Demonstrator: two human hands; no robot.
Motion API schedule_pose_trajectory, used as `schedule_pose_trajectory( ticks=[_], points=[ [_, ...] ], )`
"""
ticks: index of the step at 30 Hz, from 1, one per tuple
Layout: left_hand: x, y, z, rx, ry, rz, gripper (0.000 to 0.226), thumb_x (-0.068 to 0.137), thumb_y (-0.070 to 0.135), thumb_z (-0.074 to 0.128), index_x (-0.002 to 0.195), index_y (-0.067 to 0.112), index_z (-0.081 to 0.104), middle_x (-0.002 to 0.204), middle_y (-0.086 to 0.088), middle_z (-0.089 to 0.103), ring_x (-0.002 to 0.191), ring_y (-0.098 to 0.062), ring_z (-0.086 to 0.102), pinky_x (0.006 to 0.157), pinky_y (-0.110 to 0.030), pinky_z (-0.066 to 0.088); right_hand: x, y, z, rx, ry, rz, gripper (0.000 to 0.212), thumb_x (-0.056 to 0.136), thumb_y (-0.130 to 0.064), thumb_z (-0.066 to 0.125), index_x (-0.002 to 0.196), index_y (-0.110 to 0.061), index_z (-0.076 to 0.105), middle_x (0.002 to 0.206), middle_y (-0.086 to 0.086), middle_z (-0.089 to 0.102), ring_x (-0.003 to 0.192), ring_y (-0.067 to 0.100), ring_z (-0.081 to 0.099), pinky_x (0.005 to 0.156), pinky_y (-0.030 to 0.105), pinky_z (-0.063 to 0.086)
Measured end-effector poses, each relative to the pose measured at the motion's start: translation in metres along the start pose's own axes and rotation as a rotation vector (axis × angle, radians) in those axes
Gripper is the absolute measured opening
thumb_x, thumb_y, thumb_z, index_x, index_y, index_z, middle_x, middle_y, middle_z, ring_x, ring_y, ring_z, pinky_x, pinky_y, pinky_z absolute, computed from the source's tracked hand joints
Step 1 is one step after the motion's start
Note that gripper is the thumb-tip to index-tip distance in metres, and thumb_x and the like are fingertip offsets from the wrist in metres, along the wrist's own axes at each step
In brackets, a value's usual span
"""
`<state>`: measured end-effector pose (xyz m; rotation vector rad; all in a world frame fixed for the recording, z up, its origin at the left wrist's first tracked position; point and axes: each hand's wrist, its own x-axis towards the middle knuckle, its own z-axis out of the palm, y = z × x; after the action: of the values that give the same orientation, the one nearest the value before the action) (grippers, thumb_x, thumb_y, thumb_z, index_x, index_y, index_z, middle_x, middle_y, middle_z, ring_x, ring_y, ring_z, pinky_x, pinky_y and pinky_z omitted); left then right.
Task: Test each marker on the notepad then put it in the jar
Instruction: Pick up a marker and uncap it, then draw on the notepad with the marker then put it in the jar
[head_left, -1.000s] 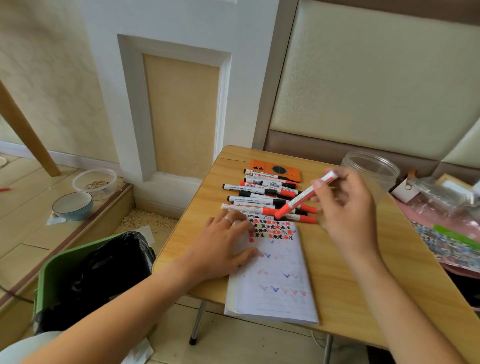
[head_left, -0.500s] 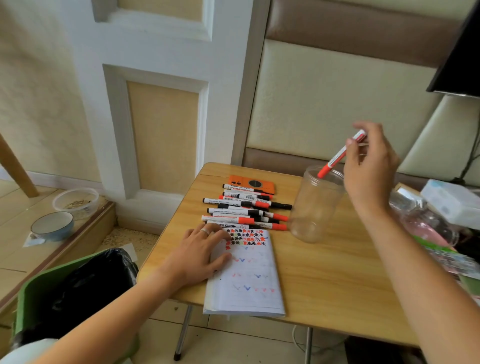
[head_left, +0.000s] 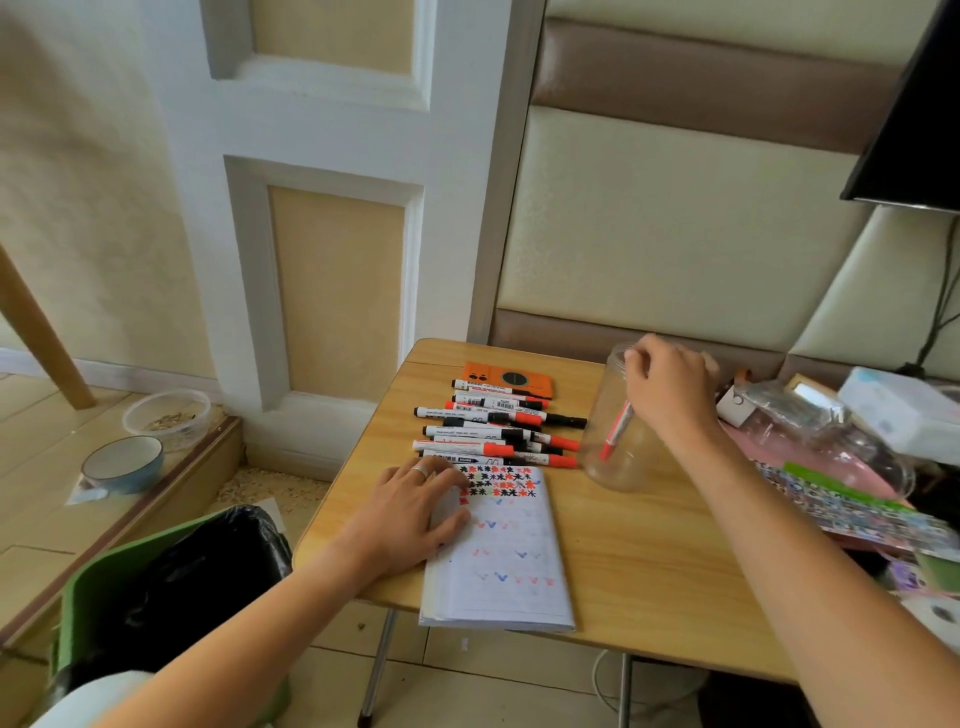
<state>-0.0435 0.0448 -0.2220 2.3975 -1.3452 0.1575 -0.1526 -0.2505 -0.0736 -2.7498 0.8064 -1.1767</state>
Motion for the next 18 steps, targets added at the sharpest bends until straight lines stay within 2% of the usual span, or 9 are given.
schedule_pose_trajectory(
  ticks=[3, 5, 7, 10, 11, 13, 18],
  points=[
    [0.001, 0.001, 0.0, -0.001, 0.013, -0.001, 0.048, 0.097, 0.066, 0.037, 0.137, 0.042, 0.047, 0.148, 0.01, 0.043, 0.137, -0.01, 0.037, 0.113, -0.035, 0.027, -0.011, -0.015, -0.006, 0.063, 0.286, -0.145, 0.013, 0.094, -0.013, 0.056, 0.092, -0.008, 0.068, 0.094, 0.014, 0.063, 0.09, 0.035, 0.058, 0.086, 0.043, 0.044],
    [0.0, 0.001, 0.0, -0.002, 0.017, -0.009, 0.047, 0.097, 0.066, 0.038, 0.136, 0.042, 0.047, 0.148, 0.01, 0.043, 0.137, -0.01, 0.037, 0.114, -0.035, 0.027, -0.023, -0.033, -0.004, 0.153, 0.333, -0.24, 0.008, 0.093, -0.006, 0.059, 0.092, -0.007, 0.067, 0.097, 0.01, 0.061, 0.091, 0.027, 0.056, 0.078, 0.034, 0.043],
    [0.0, 0.001, 0.0, -0.003, 0.02, -0.012, 0.048, 0.097, 0.066, 0.039, 0.137, 0.041, 0.047, 0.148, 0.009, 0.043, 0.138, -0.011, 0.037, 0.114, -0.035, 0.027, -0.035, -0.054, 0.007, 0.245, 0.174, -0.287, 0.01, 0.096, -0.007, 0.059, 0.094, -0.01, 0.068, 0.097, 0.004, 0.063, 0.089, 0.019, 0.058, 0.076, 0.032, 0.048],
    [0.0, 0.002, -0.001, -0.006, 0.026, -0.012, 0.049, 0.096, 0.066, 0.039, 0.137, 0.04, 0.048, 0.149, 0.008, 0.043, 0.138, -0.012, 0.037, 0.114, -0.037, 0.028, -0.053, -0.075, 0.042, 0.251, -0.248, -0.29, 0.015, 0.101, -0.012, 0.057, 0.101, -0.014, 0.072, 0.101, 0.0, 0.068, 0.094, 0.016, 0.062, 0.083, 0.036, 0.057],
    [0.001, 0.002, -0.001, -0.007, 0.024, -0.011, 0.049, 0.096, 0.066, 0.039, 0.136, 0.04, 0.048, 0.148, 0.007, 0.044, 0.138, -0.013, 0.038, 0.114, -0.037, 0.029, -0.059, -0.079, 0.055, 0.221, -0.345, -0.282, 0.015, 0.101, -0.013, 0.058, 0.104, -0.015, 0.073, 0.105, 0.0, 0.069, 0.097, 0.016, 0.063, 0.085, 0.036, 0.057],
    [0.001, 0.002, -0.002, -0.008, 0.019, -0.004, 0.049, 0.095, 0.066, 0.039, 0.135, 0.039, 0.049, 0.147, 0.007, 0.044, 0.138, -0.014, 0.038, 0.114, -0.038, 0.03, -0.068, -0.083, 0.077, 0.146, -0.415, -0.277, 0.016, 0.1, -0.012, 0.06, 0.108, -0.016, 0.073, 0.11, -0.001, 0.07, 0.102, 0.017, 0.064, 0.083, 0.035, 0.058],
    [-0.001, 0.004, -0.005, -0.023, 0.049, 0.049, 0.047, 0.096, 0.06, 0.046, 0.135, 0.033, 0.051, 0.144, 0.009, 0.047, 0.134, -0.011, 0.04, 0.112, -0.036, 0.032, -0.078, -0.085, 0.098, 0.058, -0.455, -0.269, 0.017, 0.098, -0.017, 0.066, 0.115, -0.016, 0.067, 0.115, 0.0, 0.066, 0.107, 0.018, 0.062, 0.081, 0.03, 0.052]
  ],
)
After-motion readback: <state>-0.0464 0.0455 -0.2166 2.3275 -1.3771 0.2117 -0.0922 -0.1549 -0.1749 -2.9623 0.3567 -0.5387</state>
